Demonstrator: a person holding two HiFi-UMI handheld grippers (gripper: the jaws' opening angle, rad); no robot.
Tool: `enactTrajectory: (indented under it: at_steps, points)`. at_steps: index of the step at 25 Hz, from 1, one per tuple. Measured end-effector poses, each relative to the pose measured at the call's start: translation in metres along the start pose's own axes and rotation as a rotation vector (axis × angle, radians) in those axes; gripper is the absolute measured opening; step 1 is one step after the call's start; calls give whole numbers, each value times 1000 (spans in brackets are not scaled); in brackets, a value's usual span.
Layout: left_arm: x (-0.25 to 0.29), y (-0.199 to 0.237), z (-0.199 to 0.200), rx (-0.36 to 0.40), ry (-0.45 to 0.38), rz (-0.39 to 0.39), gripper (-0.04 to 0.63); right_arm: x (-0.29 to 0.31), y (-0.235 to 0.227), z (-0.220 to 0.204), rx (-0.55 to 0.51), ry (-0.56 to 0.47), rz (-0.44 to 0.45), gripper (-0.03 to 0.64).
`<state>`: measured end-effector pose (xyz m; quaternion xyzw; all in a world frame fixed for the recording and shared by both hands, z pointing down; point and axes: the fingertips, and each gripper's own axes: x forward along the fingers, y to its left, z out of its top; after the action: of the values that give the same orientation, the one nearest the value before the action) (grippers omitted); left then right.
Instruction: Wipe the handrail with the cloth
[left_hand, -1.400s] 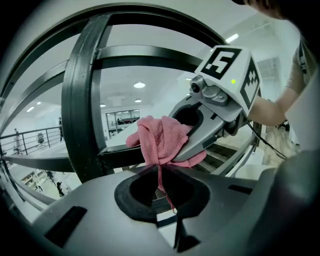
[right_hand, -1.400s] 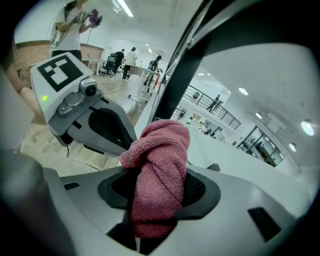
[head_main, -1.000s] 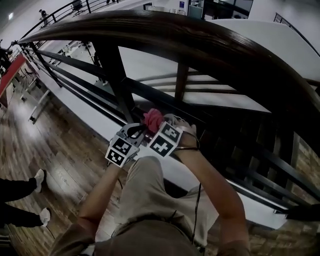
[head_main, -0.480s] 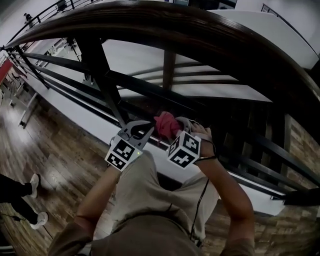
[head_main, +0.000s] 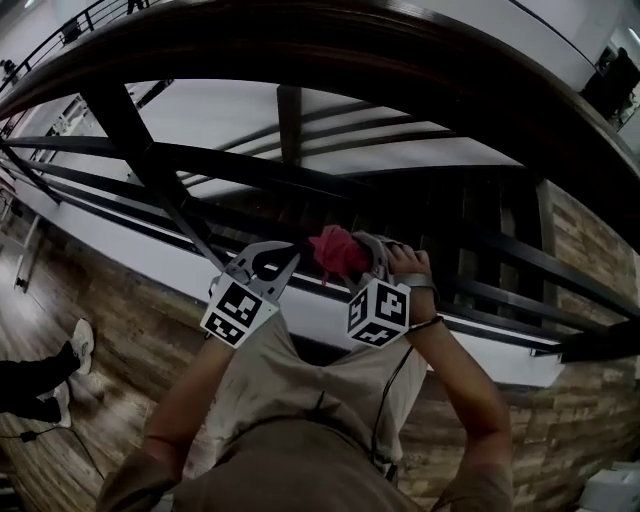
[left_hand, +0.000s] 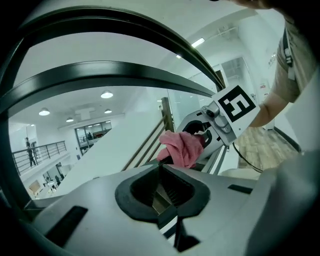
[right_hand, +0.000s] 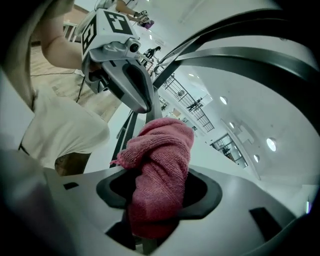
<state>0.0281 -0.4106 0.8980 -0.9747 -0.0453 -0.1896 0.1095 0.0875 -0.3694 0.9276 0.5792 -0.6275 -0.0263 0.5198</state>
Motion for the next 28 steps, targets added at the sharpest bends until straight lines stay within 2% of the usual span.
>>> enactTrajectory:
  at_steps: [7, 12, 17, 20, 28]
  points:
    - [37, -41, 15, 37, -36, -89, 23, -21, 0, -44, 29, 20, -75, 236]
    - [66, -70, 33, 63, -52, -113, 23, -43, -6, -79, 17, 24, -139, 237]
    - [86, -103, 50, 37, -62, -117, 22, -69, -7, -119, 12, 60, -170, 236]
    - [97, -128, 67, 36, -70, -130, 21, -92, -11, -151, 36, 95, -185, 236]
    - [137, -206, 109, 107, -86, -204, 21, -149, -18, -243, 73, 229, -260, 235]
